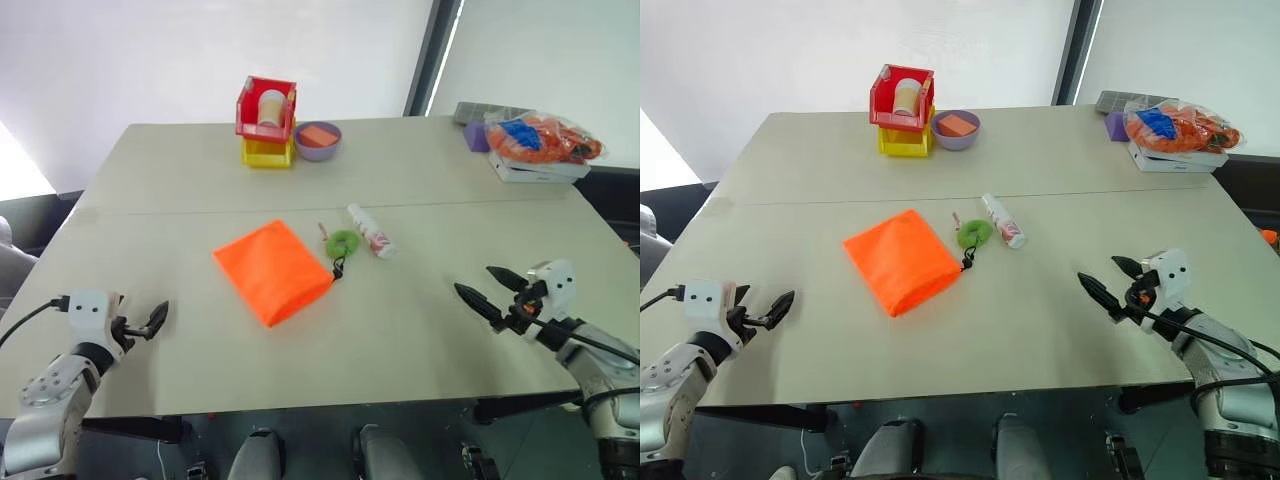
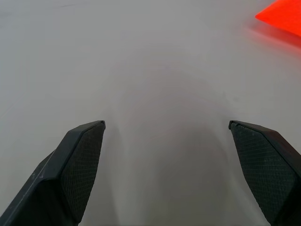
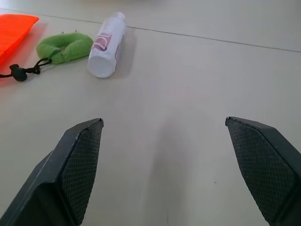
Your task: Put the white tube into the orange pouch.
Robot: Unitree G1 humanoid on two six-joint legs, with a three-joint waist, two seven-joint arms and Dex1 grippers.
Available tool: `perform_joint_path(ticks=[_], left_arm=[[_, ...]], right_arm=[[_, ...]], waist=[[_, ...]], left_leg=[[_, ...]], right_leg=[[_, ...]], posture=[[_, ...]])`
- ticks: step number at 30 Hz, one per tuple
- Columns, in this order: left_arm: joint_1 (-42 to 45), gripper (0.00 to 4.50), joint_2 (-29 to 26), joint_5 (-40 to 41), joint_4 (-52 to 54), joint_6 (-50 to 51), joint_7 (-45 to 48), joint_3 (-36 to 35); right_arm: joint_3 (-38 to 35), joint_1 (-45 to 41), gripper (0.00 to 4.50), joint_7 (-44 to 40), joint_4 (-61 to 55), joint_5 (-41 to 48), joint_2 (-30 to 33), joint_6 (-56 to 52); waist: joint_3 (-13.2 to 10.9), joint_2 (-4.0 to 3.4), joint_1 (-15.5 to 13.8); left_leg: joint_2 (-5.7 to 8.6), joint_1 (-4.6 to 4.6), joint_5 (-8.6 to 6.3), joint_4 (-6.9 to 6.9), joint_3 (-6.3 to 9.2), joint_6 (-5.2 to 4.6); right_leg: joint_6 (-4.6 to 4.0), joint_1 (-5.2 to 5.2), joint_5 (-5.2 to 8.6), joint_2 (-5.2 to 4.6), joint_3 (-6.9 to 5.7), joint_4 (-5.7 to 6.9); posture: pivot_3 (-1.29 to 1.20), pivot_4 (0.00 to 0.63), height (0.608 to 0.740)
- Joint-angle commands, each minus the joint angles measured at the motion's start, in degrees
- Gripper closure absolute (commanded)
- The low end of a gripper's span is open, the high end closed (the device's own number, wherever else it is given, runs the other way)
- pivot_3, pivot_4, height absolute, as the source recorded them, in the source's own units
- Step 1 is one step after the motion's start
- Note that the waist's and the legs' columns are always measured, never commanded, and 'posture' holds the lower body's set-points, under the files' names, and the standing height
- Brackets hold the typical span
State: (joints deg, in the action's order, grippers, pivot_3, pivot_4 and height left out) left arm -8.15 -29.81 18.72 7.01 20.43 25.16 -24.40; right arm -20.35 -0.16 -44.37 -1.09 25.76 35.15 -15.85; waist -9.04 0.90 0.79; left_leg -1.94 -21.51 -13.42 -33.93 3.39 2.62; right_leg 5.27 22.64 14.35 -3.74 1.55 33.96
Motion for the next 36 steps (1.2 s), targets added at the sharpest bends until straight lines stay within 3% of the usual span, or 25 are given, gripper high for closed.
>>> perform_joint_path(ticks=[1, 11, 17, 21, 28, 36], left_arm=[[1.07, 0.0, -0.3, 0.63, 1.66, -1.24, -0.25, -1.33], [3.89, 0.0, 2.01, 2.74, 8.26, 1.38, -0.79, 2.91], [8.17, 0.0, 2.49, 3.71, 19.0, 5.3, 1.57, 13.16], [13.71, 0.0, -0.5, -4.63, 23.84, 6.8, 1.89, 25.73], [21.1, 0.0, -2.23, -18.25, 25.08, 10.98, -0.18, 40.55], [21.2, 0.0, -4.78, -29.56, 26.01, 14.59, 0.18, 47.72]], right_arm=[[-0.34, -0.54, 0.17, 0.27, -1.02, 0.12, -0.02, 1.12], [0.83, -1.87, 0.17, 1.28, -2.05, 0.05, -0.78, 1.52], [3.97, -4.0, 0.17, 1.21, -3.04, -0.25, -1.74, 1.1], [6.15, -4.39, 0.17, 1.25, -5.7, -0.25, -2.58, 0.9], [9.57, -0.75, 0.17, -0.34, -12.37, -1.14, -2.14, 1.17], [16.52, 0.62, 0.17, -2.48, -18.16, -3.82, -2.07, 1.85]], waist=[[0.0, 0.0, -0.01], [0.0, 0.0, -0.09], [0.0, 0.0, -0.07], [-0.01, -0.01, -0.15], [-0.01, -0.05, -0.07], [-0.02, -0.04, 0.01]], left_leg=[[0.0, 0.0, 0.0, 0.0, 0.0, 0.0], [0.01, -0.02, 0.01, 0.0, -0.01, -0.01], [0.02, -0.03, 0.02, -0.01, -0.01, -0.03], [0.02, -0.03, 0.03, -0.01, 0.04, -0.04], [0.02, -0.03, 0.03, 0.01, 0.06, -0.06], [0.01, -0.02, 0.03, 0.01, 0.06, -0.06]], right_leg=[[0.0, 0.0, 0.0, 0.0, 0.0, 0.0], [-0.05, -0.08, -0.03, 0.01, 0.0, 0.01], [-0.07, -0.27, -0.05, 0.04, 0.01, 0.02], [-0.06, -0.27, -0.05, 0.12, 0.01, 0.07], [0.02, -0.24, 0.0, 0.16, 0.03, 0.09], [0.06, -0.21, 0.02, 0.16, 0.03, 0.1]], posture=[[0.0, 0.15, 0.74], [0.0, 0.15, 0.74], [0.0, 0.15, 0.74], [0.0, 0.15, 0.74], [0.0, 0.15, 0.74], [0.0, 0.15, 0.74]])
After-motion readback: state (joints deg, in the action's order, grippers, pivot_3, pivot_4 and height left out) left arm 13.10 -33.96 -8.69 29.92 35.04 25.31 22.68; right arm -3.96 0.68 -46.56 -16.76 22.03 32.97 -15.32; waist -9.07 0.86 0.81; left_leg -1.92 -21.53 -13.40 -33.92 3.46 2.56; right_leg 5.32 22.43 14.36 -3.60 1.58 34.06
